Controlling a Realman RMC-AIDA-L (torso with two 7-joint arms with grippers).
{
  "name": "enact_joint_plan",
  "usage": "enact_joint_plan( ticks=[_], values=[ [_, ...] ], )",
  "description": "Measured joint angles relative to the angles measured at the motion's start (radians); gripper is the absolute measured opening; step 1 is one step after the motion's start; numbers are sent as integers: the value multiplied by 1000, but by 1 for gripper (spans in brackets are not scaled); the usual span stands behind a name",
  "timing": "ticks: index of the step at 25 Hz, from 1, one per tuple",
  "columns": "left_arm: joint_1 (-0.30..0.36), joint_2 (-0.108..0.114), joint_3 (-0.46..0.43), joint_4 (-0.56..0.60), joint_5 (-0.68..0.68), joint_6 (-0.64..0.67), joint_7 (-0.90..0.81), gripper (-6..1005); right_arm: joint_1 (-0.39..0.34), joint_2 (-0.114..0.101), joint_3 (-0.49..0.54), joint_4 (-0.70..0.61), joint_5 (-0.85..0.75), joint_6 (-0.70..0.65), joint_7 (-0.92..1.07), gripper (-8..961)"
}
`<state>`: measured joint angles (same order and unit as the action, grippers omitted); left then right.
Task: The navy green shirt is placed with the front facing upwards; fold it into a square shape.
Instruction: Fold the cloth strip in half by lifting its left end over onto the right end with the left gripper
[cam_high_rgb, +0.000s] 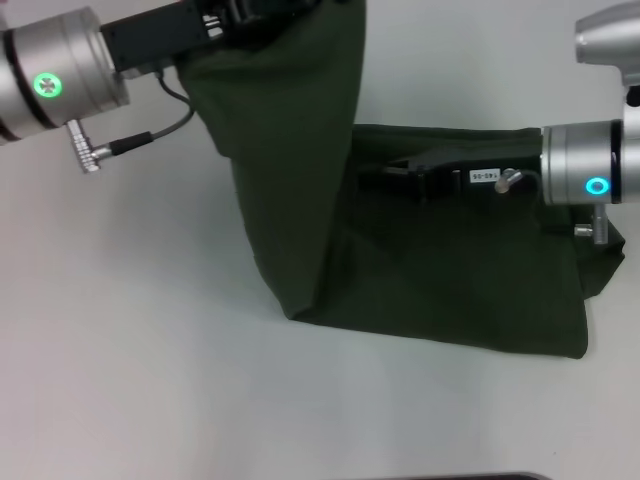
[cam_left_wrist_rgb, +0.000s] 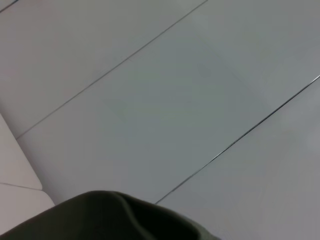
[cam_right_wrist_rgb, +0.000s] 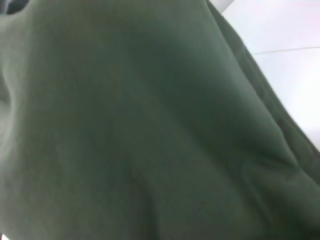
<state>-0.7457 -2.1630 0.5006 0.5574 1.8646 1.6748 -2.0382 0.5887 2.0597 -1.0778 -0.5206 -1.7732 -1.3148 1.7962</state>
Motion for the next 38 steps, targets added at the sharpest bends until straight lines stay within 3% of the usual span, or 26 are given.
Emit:
enact_joint_plan(
  ticks=[8,25,38],
  values=[
    [-50,-2,24,-130,-13,-63,71,18,-28,-9,46,-9,-1,-28,0,40],
    [-109,-11,25,-251,-15,-88,126,17,-65,-22,103,-25,-2,-83,0,40],
    [-91,-5,17,-228,-15,-66,127,18,-92,-2,84,-23,-126,-185,6,41]
  ],
)
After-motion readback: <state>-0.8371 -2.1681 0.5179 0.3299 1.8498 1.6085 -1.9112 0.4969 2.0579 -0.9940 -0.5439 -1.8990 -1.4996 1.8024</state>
